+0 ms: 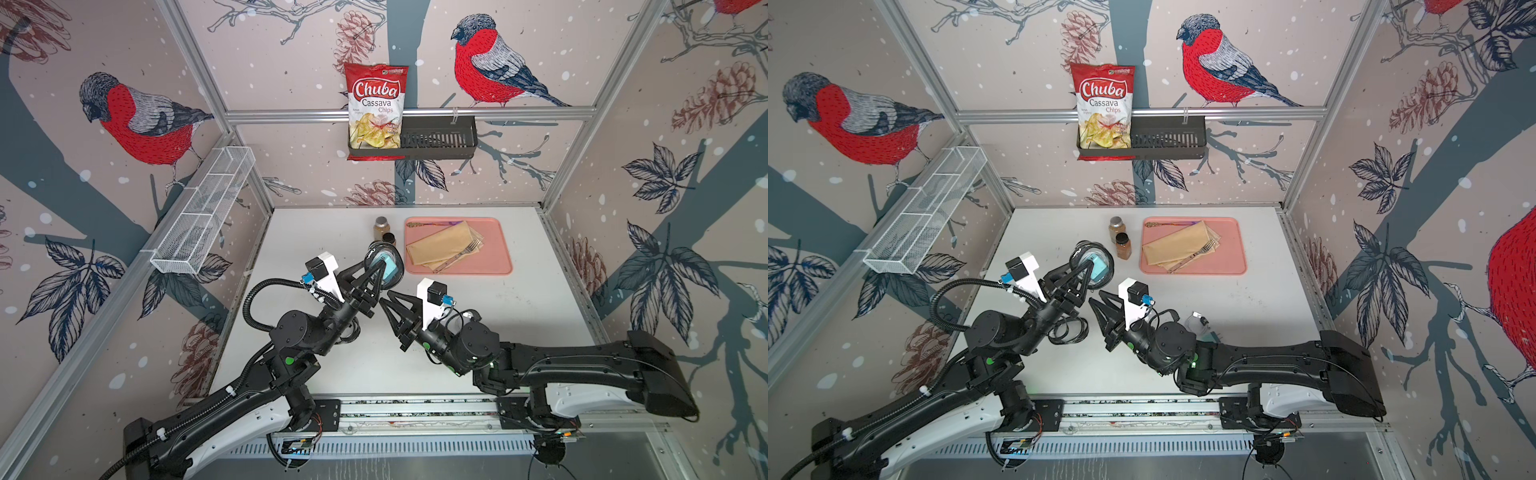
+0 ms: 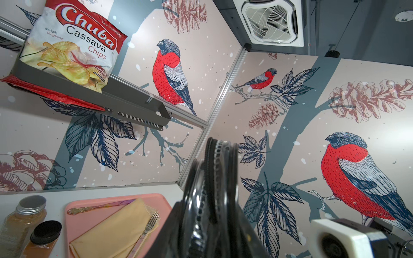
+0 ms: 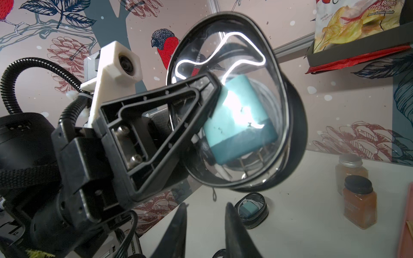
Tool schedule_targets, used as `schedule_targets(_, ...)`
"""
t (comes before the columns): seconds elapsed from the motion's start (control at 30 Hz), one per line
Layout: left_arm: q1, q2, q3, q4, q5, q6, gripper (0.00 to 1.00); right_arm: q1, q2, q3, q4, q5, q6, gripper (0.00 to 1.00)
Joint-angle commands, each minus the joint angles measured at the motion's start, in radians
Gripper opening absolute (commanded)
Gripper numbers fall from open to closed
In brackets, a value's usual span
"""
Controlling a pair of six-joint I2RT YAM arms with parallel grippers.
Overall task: Pack away charging kits
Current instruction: Zip the zipper on the storage bag.
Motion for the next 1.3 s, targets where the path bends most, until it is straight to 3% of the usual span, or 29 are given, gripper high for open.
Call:
schedule_targets(0.0, -0.002, -0.005, 0.002, 0.053, -0.02, -0.004, 0.0, 0.001, 0.001, -0.001, 0.017, 0.007, 0.024, 0.31)
schedule_targets(0.97, -0.002, 0.003, -0.014, 0.077, -0.021, -0.024, 0.0, -0.05, 0.09, 0.098, -0.044, -0.028, 0.085, 0.23)
schedule_targets(1.27, -0.002, -0.011, -0.017, 0.067, -0.042, -0.037, 0.0, -0.054, 0.083, 0.09, -0.066, -0.004, 0.097, 0.0)
